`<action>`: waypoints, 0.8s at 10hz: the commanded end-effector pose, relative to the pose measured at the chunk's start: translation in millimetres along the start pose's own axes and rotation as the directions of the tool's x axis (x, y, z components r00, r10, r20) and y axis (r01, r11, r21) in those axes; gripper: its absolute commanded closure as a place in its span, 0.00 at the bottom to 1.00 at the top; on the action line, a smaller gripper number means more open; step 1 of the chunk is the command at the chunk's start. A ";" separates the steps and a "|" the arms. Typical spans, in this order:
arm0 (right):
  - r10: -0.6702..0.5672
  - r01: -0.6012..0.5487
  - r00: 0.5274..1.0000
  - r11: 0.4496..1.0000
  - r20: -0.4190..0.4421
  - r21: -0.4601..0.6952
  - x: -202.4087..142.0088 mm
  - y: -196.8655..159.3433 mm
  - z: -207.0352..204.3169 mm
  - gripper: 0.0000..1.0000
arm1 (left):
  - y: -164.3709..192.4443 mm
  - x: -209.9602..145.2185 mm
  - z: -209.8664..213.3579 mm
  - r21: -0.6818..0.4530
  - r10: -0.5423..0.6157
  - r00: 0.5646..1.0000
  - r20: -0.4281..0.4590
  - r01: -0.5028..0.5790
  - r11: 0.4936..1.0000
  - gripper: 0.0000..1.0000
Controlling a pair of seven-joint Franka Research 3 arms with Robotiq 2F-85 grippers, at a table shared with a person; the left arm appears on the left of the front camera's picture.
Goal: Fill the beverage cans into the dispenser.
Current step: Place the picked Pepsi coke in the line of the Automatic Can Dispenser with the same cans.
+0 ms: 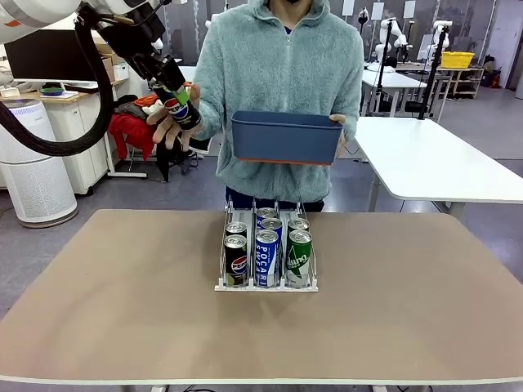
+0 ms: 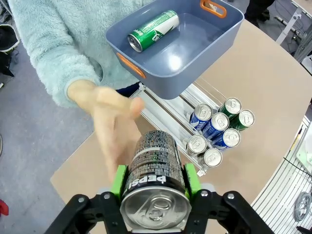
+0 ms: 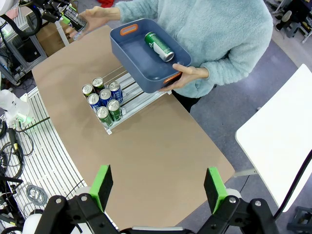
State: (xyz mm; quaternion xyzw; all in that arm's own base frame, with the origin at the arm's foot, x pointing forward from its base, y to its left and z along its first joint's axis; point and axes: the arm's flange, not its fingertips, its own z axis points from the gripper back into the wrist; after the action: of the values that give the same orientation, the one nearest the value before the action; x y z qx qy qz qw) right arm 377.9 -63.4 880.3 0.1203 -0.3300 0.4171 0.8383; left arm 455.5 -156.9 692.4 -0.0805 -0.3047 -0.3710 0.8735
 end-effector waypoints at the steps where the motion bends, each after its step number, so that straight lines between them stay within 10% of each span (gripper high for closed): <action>1: 0.001 -0.001 1.000 1.000 0.000 0.001 0.0 1.5 0.1 0.00 | -0.3 0.2 1.7 0.002 -0.004 1.000 0.004 0.004 1.000 1.00; 8: 0.001 -0.001 1.000 1.000 0.000 0.001 0.0 1.5 0.1 0.00 | -0.3 0.2 1.7 0.002 -0.004 1.000 0.004 0.004 1.000 1.00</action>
State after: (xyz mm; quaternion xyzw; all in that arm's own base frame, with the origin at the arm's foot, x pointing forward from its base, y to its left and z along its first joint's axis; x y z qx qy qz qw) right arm 377.9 -63.4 880.3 0.1203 -0.3300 0.4171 0.8383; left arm 455.6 -156.9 692.2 -0.0805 -0.3045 -0.3711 0.8735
